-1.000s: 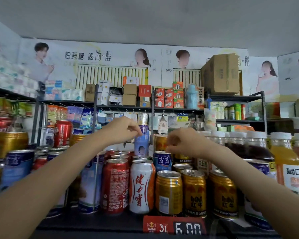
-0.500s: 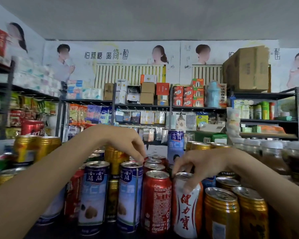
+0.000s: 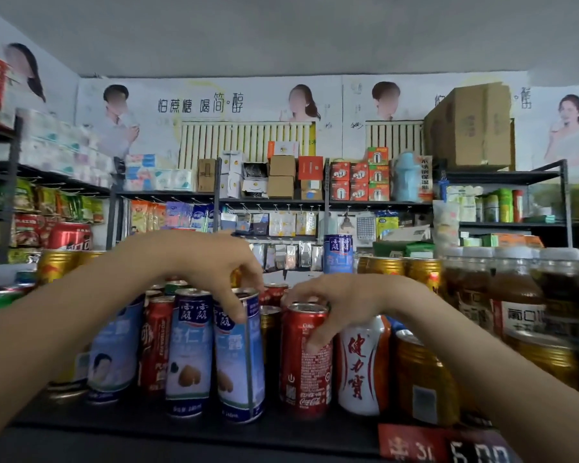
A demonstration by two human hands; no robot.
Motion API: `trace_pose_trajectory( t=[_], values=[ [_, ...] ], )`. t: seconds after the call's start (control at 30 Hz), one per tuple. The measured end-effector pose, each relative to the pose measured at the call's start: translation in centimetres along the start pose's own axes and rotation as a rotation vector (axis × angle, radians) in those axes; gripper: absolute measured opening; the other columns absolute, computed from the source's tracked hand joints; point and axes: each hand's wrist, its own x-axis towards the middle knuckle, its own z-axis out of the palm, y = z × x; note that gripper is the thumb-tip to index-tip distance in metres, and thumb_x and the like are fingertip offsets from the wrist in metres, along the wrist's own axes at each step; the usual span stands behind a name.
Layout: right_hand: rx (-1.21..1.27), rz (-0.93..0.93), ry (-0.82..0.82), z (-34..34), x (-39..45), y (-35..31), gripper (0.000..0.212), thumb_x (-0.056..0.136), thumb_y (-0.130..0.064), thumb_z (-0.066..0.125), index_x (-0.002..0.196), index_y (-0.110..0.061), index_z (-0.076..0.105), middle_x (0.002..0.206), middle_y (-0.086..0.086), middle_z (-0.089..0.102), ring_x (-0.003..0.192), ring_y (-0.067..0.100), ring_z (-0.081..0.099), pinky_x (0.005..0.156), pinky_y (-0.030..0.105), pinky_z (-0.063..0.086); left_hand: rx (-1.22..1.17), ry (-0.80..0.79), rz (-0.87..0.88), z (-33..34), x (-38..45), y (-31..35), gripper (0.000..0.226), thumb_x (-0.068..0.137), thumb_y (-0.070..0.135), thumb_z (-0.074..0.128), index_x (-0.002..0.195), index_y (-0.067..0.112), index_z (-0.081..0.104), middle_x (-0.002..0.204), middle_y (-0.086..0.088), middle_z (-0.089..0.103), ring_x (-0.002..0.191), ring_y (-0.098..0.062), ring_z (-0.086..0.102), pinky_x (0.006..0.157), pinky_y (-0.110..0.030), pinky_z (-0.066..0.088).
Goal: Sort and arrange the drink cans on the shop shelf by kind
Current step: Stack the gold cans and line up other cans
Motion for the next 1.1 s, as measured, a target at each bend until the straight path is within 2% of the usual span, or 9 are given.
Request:
trace_pose_trajectory(
  t=[0.07,0.17,0.37,0.47,0.57,0.7,0.9,1.0,1.1],
  values=[
    [0.009,-0.020,0.054,0.5,-0.1,0.2,0.071,0.074,-0.036,0.075,0.136,-0.028,0.041,0.139,-0.003,0.043,0.125,0.018,0.041,0.107,0.041,0.034,-0.017,-0.019,-0.016,-0.1,-0.8,-0.2,0.052,0.074,0.043,0.071,0.121,0.028,0.056,0.103,0.019,0.050,0.105,-0.005,0.047,0.082,-0.015,0.033],
    [-0.020,-0.023,0.051,0.1,-0.3,0.0,0.073,0.074,-0.035,0.075,0.137,-0.024,0.041,0.138,-0.001,0.046,0.124,0.018,0.044,0.106,0.036,0.034,-0.009,-0.027,-0.031,-0.4,-1.4,-0.1,0.050,0.076,0.039,0.070,0.123,0.028,0.054,0.103,0.018,0.047,0.101,-0.003,0.044,0.077,-0.013,0.030],
    [-0.011,0.037,-0.002,-0.2,-0.6,-1.1,0.074,0.078,-0.022,0.072,0.142,-0.022,0.035,0.144,0.002,0.040,0.127,0.022,0.042,0.095,0.030,0.037,-0.034,-0.007,-0.047,0.1,-2.3,0.3,0.050,0.079,0.034,0.069,0.125,0.027,0.053,0.115,0.015,0.051,0.109,-0.005,0.045,0.096,-0.023,0.035],
    [0.011,0.044,-0.004,-0.2,-1.0,-1.3,0.071,0.081,-0.018,0.069,0.143,-0.025,0.034,0.145,0.001,0.037,0.127,0.022,0.042,0.095,0.030,0.041,-0.051,0.004,-0.039,0.3,-2.3,0.7,0.051,0.080,0.032,0.069,0.127,0.025,0.051,0.124,0.010,0.052,0.112,-0.006,0.046,0.093,-0.021,0.035],
    [0.058,0.082,0.198,-1.6,-2.6,-0.4,0.054,0.087,-0.021,0.062,0.137,-0.024,0.041,0.136,-0.001,0.046,0.117,0.015,0.048,0.098,0.030,0.038,-0.048,0.002,-0.039,0.3,-1.8,0.9,0.050,0.081,0.031,0.067,0.128,0.024,0.050,0.125,0.010,0.051,0.113,-0.007,0.045,0.092,-0.020,0.034],
    [-0.029,0.223,0.464,-4.1,-5.4,2.5,0.031,0.091,-0.009,0.053,0.121,-0.016,0.056,0.122,0.004,0.057,0.103,0.013,0.053,0.087,0.023,0.043,-0.076,-0.006,-0.051,0.5,-1.1,1.2,0.050,0.082,0.029,0.066,0.128,0.022,0.049,0.128,0.007,0.050,0.120,-0.012,0.045,0.101,-0.026,0.036],
    [-0.121,0.364,0.467,-3.9,-6.7,5.4,0.041,0.086,0.006,0.045,0.118,-0.014,0.060,0.123,0.006,0.058,0.112,0.018,0.053,0.088,0.023,0.040,-0.079,0.012,-0.060,0.6,0.7,1.7,0.050,0.082,0.030,0.067,0.129,0.020,0.049,0.129,0.001,0.051,0.119,-0.015,0.046,0.102,-0.030,0.037],
    [-0.086,0.333,0.432,-3.3,-6.6,6.1,0.037,0.086,0.002,0.048,0.114,-0.018,0.061,0.119,0.003,0.058,0.104,0.014,0.053,0.086,0.023,0.044,-0.088,0.021,-0.059,0.8,1.5,1.9,0.050,0.084,0.029,0.065,0.130,0.022,0.048,0.131,0.005,0.048,0.121,-0.013,0.043,0.098,-0.024,0.034],
    [0.017,0.237,0.378,-2.8,-5.9,6.0,0.033,0.087,0.002,0.050,0.112,-0.017,0.061,0.115,-0.001,0.060,0.103,0.011,0.055,0.090,0.023,0.046,-0.128,-0.005,-0.076,1.1,2.3,1.8,0.052,0.084,0.026,0.065,0.132,0.024,0.046,0.136,0.006,0.046,0.125,-0.012,0.041,0.105,-0.029,0.032]
  ],
)
